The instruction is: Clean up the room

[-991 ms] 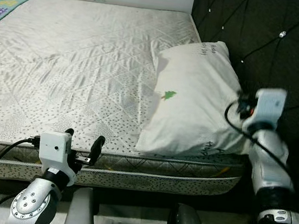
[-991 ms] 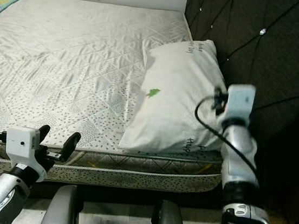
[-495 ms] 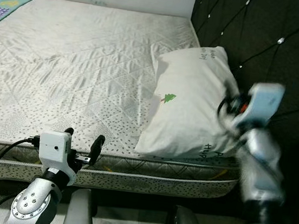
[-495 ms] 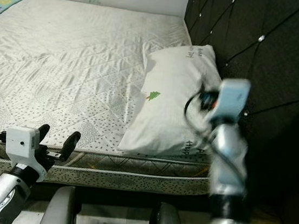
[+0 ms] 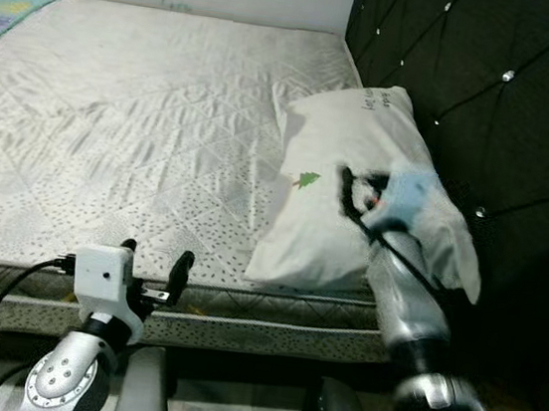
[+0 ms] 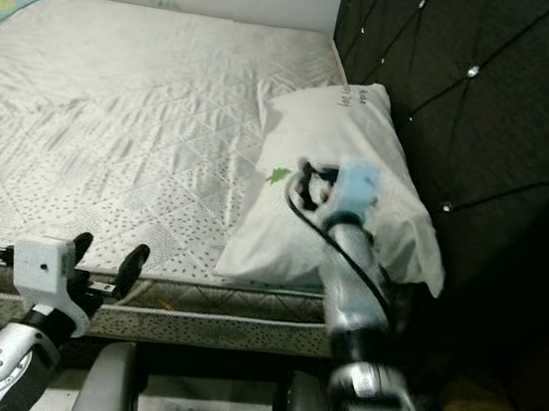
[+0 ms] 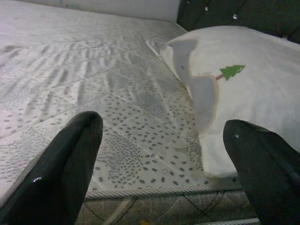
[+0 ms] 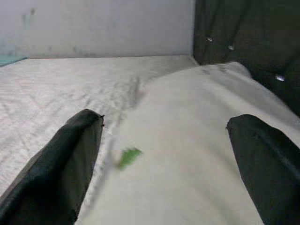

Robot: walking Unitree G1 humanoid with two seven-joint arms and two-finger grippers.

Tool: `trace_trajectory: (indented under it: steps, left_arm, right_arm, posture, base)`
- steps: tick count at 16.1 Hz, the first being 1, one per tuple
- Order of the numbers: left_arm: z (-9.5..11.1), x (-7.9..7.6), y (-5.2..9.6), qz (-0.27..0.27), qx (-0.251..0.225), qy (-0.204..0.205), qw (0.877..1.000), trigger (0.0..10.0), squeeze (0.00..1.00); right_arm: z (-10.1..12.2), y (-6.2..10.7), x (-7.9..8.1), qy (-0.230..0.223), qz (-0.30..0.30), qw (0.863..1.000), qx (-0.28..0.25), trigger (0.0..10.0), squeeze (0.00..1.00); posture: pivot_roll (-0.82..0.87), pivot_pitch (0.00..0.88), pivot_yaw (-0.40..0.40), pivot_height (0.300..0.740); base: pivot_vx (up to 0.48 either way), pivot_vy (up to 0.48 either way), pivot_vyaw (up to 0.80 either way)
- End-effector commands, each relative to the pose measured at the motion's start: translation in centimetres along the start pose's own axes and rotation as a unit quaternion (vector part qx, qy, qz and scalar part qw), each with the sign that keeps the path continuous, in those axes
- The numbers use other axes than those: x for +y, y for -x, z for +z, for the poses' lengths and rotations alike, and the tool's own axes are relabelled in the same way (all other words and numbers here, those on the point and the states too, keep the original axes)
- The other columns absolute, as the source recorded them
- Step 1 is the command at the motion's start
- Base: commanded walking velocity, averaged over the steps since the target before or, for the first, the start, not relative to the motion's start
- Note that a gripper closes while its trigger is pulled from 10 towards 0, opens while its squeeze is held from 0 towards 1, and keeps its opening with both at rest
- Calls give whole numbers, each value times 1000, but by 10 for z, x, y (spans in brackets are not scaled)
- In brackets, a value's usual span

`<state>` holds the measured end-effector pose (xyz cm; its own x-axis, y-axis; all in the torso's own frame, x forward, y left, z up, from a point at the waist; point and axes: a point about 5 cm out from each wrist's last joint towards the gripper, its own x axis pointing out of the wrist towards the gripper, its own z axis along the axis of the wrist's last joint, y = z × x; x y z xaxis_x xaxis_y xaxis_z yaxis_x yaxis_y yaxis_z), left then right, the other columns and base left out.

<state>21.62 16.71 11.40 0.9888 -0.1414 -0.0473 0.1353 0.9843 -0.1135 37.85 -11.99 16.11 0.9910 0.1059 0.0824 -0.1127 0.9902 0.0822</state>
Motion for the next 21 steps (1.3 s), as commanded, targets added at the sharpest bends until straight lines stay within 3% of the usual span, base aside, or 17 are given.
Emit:
trace_trajectory:
  steps: [1, 2, 3, 4, 6, 10, 13, 14, 15, 16, 17, 18, 21]
  left_arm:
    - [3, 1, 4, 9, -5, -8, 1000, 10000, 0]
    - [4, 2, 8, 16, -4, -9, 1000, 10000, 0]
    - [4, 2, 10, 19, -4, -10, 1000, 10000, 0]
    - [5, 1, 12, 22, -3, -11, 1000, 10000, 0]
    - [5, 3, 20, 33, 1, -15, 999, 10000, 0]
    - [6, 6, 32, 54, 6, -22, 998, 10000, 0]
    - [6, 5, 36, 58, 8, -22, 998, 10000, 0]
    - [5, 5, 37, 61, 10, -21, 998, 10000, 0]
    - [5, 5, 38, 62, 11, -22, 998, 10000, 0]
    - [6, 6, 38, 64, 12, -23, 998, 10000, 0]
    - [6, 6, 39, 64, 12, -23, 998, 10000, 0]
    - [6, 6, 39, 66, 14, -25, 997, 10000, 0]
    - [7, 7, 40, 71, 13, -26, 997, 10000, 0]
  right_arm:
    - [0, -6, 4, 3, -2, 1000, 3, 10000, 1000]
    - [-1, -14, 12, 8, -1, 1000, 24, 10000, 1000]
    - [-1, -17, 19, 92, 14, 995, 20, 10000, 1000]
    - [-2, -18, 23, 140, 28, 990, 20, 10000, 1000]
    - [-14, -18, 14, 108, -13, 991, 75, 10000, 1000]
    - [-2, -23, -14, 38, -84, 992, 84, 10000, 1000]
    - [1, -24, -26, 44, -99, 990, 86, 10000, 1000]
    - [-2, -21, -37, 44, -116, 988, 95, 10000, 1000]
    - [-7, -18, -43, 48, -122, 985, 108, 10000, 875]
    - [-22, -10, -48, 71, -124, 979, 147, 10000, 576]
    - [-26, -9, -49, 76, -124, 977, 157, 10000, 576]
    - [-61, 10, -48, 92, -113, 962, 232, 10000, 0]
    - [-77, 19, -42, 81, -104, 955, 267, 10000, 0]
  posture:
    - [96, 57, -56, 561]
    - [118, 72, -70, 561]
    - [128, 81, -73, 561]
    - [141, 92, -77, 561]
    - [162, 108, -82, 561]
    - [181, 129, -91, 561]
    - [183, 137, -97, 561]
    - [187, 138, -98, 561]
    - [189, 139, -97, 561]
    - [192, 142, -96, 561]
    - [194, 143, -96, 561]
    - [204, 142, -100, 561]
    - [209, 141, -104, 561]
  base:
    - [0, 0, 0]
    - [0, 0, 0]
    - [0, 0, 0]
    - [0, 0, 0]
    - [0, 0, 0]
    - [0, 0, 0]
    - [0, 0, 0]
    - [0, 0, 0]
    - [0, 0, 0]
    - [0, 0, 0]
    - [0, 0, 0]
    - [0, 0, 0]
    - [0, 0, 0]
